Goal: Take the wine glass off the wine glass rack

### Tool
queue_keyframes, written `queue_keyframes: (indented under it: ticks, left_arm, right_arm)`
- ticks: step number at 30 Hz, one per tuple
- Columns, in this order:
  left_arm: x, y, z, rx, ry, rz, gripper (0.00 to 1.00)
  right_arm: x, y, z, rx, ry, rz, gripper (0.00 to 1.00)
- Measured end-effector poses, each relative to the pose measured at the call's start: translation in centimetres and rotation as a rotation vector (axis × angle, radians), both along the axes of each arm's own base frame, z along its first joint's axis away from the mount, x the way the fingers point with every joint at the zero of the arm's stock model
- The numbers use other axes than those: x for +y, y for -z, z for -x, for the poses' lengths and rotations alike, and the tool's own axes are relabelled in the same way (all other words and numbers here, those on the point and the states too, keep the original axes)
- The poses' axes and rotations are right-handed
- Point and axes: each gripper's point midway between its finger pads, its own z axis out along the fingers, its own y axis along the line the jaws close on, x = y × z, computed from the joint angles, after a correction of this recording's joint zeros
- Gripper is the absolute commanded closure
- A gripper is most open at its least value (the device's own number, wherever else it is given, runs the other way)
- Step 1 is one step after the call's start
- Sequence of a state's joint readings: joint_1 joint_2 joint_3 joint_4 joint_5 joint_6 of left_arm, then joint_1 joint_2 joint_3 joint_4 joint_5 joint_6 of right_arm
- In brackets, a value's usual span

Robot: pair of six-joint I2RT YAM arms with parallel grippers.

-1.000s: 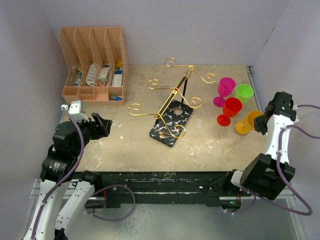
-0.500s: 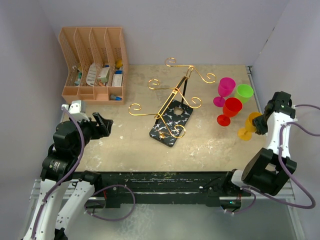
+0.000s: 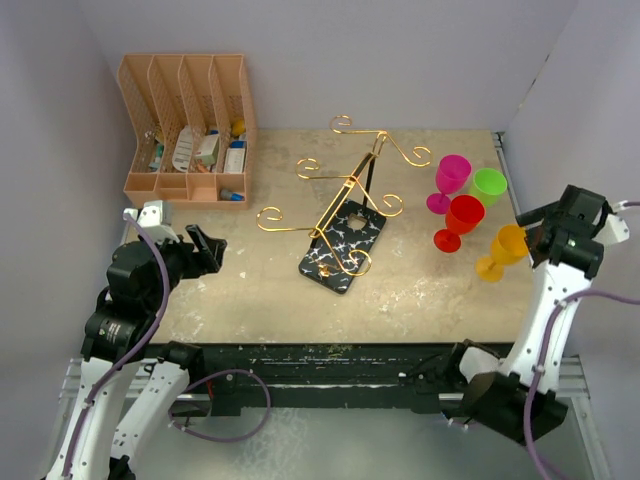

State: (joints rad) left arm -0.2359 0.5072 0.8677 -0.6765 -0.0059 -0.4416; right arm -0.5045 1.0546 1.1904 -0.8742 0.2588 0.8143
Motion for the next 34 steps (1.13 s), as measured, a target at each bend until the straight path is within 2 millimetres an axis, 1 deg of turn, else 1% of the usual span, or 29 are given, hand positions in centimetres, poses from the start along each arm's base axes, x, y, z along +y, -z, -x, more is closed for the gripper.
queue_keyframes:
  ticks: [2, 5, 6, 8, 10, 12, 14, 15, 16, 17, 18, 20, 22, 23, 26, 28, 29, 31, 34]
  left_arm:
    - [0.0, 0.0, 0.0, 0.002, 0.000, 0.000, 0.16]
    - [0.0, 0.1, -0.1, 0.005, 0.001, -0.002, 0.08]
    - [0.0, 0.1, -0.1, 0.006, 0.001, -0.002, 0.06]
    - [0.0, 0.2, -0.1, 0.007, 0.002, -0.004, 0.03]
    - [0.0, 0.2, -0.1, 0.007, 0.003, -0.008, 0.00]
    - [0.0, 0.2, -0.1, 0.006, 0.004, -0.009, 0.01]
    - [0.0, 0.2, -0.1, 0.006, 0.004, -0.010, 0.01]
    - [0.0, 0.2, -0.1, 0.006, 0.004, -0.010, 0.01]
    - [0.0, 0.2, -0.1, 0.006, 0.004, -0.010, 0.01]
    - [0.0, 0.2, -0.1, 0.007, 0.003, -0.011, 0.01]
    - [0.0, 0.2, -0.1, 0.007, 0.001, -0.011, 0.01]
    - [0.1, 0.3, -0.2, 0.010, -0.006, -0.014, 0.01]
    - [0.3, 0.4, -0.3, 0.014, -0.013, -0.017, 0.01]
    - [0.3, 0.4, -0.3, 0.015, -0.016, -0.018, 0.01]
    - [0.5, 0.5, -0.4, 0.018, -0.028, -0.023, 0.01]
    - [0.7, 0.5, -0.4, 0.019, -0.035, -0.025, 0.01]
    - [0.7, 0.5, -0.4, 0.019, -0.040, -0.027, 0.01]
    - [0.9, 0.5, -0.5, 0.018, -0.047, -0.029, 0.01]
    - [0.9, 0.6, -0.5, 0.018, -0.052, -0.030, 0.01]
  right_arm:
    - [0.5, -1.8, 0.3, -0.055, -0.028, 0.044, 0.06]
    - [3.0, -5.3, -0.1, -0.200, -0.162, 0.112, 0.28]
    - [4.4, -6.8, -0.7, -0.285, -0.247, 0.138, 0.33]
    - [8.0, -8.9, -1.6, -0.438, -0.436, 0.155, 0.45]
    - [11.5, -10.5, -1.9, -0.559, -0.621, 0.158, 0.50]
    - [14.1, -11.3, -2.3, -0.630, -0.772, 0.155, 0.51]
    - [16.8, -11.1, -2.7, -0.669, -0.928, 0.138, 0.51]
    - [18.3, -10.5, -2.7, -0.670, -1.008, 0.128, 0.49]
    - [19.7, -10.0, -2.4, -0.669, -1.082, 0.117, 0.33]
    - [21.1, -9.4, -2.0, -0.664, -1.167, 0.115, 0.04]
    - [22.3, -9.0, -1.5, -0.662, -1.238, 0.116, 0.01]
    - [24.3, -8.8, -0.2, -0.679, -1.368, 0.147, 0.00]
    - [25.2, -9.4, 1.6, -0.729, -1.447, 0.208, 0.00]
    - [25.3, -9.9, 2.3, -0.754, -1.459, 0.242, 0.00]
    - [24.3, -11.9, 4.4, -0.836, -1.417, 0.378, 0.00]
    - [23.5, -12.9, 5.3, -0.876, -1.371, 0.442, 0.00]
    - [23.2, -13.0, 5.4, -0.879, -1.347, 0.458, 0.00]
    - [22.5, -12.8, 4.9, -0.860, -1.307, 0.467, 0.00]
    - [21.4, -11.3, 3.6, -0.789, -1.246, 0.448, 0.00]
